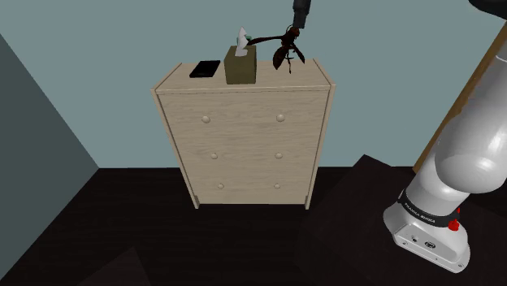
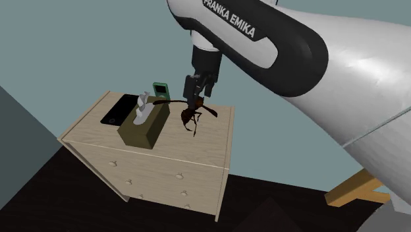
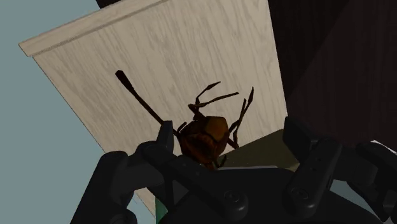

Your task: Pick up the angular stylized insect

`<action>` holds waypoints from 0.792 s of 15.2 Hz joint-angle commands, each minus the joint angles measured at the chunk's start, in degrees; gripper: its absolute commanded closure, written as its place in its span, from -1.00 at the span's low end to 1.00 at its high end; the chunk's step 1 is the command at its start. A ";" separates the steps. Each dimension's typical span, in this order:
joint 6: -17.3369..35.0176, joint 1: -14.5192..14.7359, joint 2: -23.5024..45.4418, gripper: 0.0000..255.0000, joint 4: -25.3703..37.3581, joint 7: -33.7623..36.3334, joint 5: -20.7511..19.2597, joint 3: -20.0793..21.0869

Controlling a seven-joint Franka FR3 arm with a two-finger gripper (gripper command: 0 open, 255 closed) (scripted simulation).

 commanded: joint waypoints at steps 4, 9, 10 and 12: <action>-5.96 -1.67 9.48 -1.00 15.09 -3.20 3.42 -0.78; -0.71 -0.85 6.54 -1.00 6.99 -3.75 2.32 -0.54; 0.83 -0.67 5.79 -1.00 4.74 -3.92 2.06 -0.47; 0.83 -0.67 5.79 -1.00 4.73 -3.92 2.05 -0.46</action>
